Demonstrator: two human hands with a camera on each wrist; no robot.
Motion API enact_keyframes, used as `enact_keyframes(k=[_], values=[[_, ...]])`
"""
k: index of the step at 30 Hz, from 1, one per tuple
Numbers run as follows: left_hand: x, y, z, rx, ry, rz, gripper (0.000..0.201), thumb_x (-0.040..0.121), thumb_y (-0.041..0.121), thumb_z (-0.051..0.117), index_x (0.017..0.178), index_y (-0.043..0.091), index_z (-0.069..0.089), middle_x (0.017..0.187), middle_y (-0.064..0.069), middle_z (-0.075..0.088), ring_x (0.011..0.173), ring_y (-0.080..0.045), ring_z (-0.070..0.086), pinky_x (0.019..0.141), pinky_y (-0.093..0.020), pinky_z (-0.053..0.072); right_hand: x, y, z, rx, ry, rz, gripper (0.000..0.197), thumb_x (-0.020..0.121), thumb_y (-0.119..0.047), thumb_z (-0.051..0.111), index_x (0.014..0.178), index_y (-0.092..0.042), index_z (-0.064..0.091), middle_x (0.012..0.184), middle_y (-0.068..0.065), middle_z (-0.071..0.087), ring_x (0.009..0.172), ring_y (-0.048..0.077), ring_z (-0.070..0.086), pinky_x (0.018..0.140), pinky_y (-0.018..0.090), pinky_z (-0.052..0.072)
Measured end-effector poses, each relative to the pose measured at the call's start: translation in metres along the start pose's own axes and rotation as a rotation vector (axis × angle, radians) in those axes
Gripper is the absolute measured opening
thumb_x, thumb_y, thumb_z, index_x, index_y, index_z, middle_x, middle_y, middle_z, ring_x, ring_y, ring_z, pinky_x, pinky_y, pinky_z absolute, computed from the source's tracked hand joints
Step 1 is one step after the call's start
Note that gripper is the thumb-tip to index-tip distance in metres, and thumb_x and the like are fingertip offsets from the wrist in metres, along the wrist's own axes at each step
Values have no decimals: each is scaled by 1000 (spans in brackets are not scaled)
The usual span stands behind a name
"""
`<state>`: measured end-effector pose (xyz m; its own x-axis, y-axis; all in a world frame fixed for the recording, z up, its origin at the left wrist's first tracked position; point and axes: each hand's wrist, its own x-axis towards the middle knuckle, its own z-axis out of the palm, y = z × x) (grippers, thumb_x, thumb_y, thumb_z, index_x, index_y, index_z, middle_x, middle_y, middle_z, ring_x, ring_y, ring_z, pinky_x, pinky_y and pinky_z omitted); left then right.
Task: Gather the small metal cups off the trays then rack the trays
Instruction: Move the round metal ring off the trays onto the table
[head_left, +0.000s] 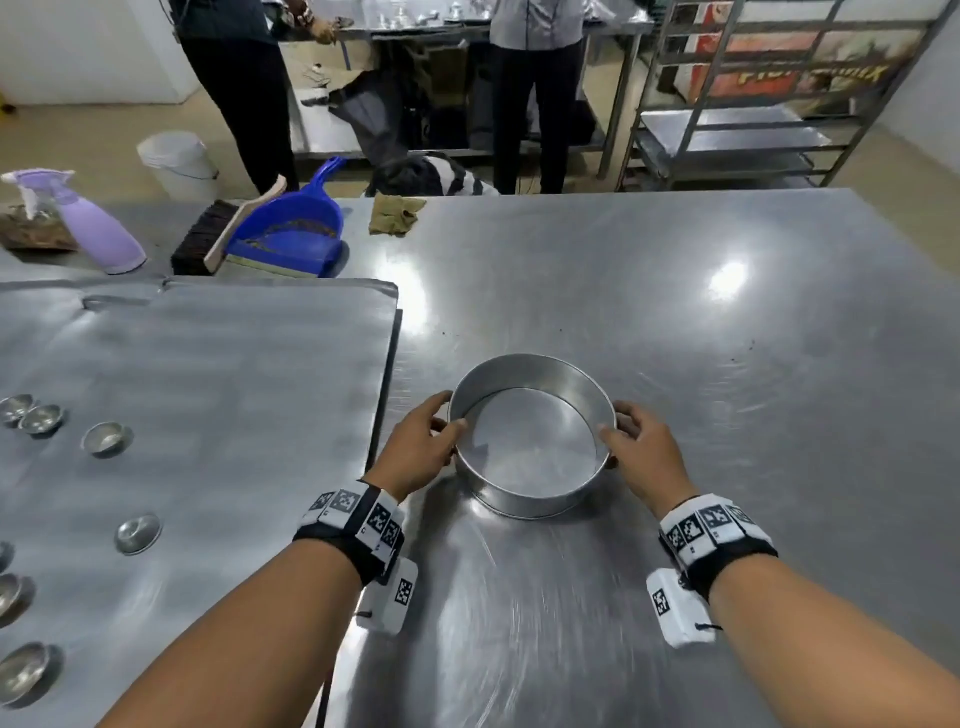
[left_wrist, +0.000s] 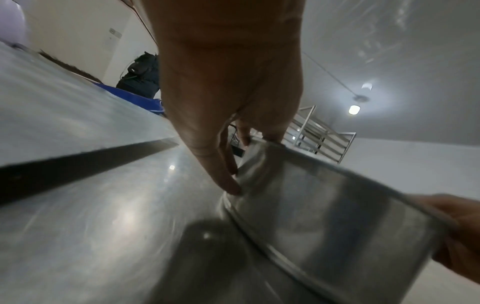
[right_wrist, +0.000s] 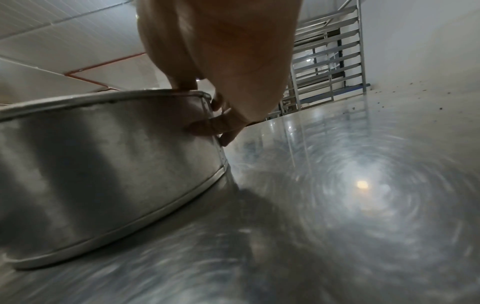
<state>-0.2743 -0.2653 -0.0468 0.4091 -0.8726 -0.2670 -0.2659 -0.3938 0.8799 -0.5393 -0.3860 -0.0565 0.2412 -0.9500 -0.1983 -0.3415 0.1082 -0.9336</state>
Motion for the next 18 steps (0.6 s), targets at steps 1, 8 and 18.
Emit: enact_keyframes(k=[1,8,18], values=[[1,0,5,-32,3,-1,49,96,38,61,143,35,47,107,-4,66,91,-20,70,79,-39,62,4,2,-4,-3,5,-9,21,76,-39,68,97,-44,68,104,-11,75,95,11,72,82,46,60],[28,10,30,-110,53,4,46,93,48,61,137,40,51,110,-6,65,98,-22,69,80,-44,62,39,1,-19,-27,23,-41,28,83,-44,70,107,-31,68,103,-9,75,88,9,72,77,39,62],[49,11,26,-89,54,1,59,84,65,59,138,42,49,113,1,66,102,-19,68,89,-49,58,59,-6,-14,-84,65,-67,13,91,-37,68,103,-33,64,101,-11,73,80,-1,68,77,33,61]])
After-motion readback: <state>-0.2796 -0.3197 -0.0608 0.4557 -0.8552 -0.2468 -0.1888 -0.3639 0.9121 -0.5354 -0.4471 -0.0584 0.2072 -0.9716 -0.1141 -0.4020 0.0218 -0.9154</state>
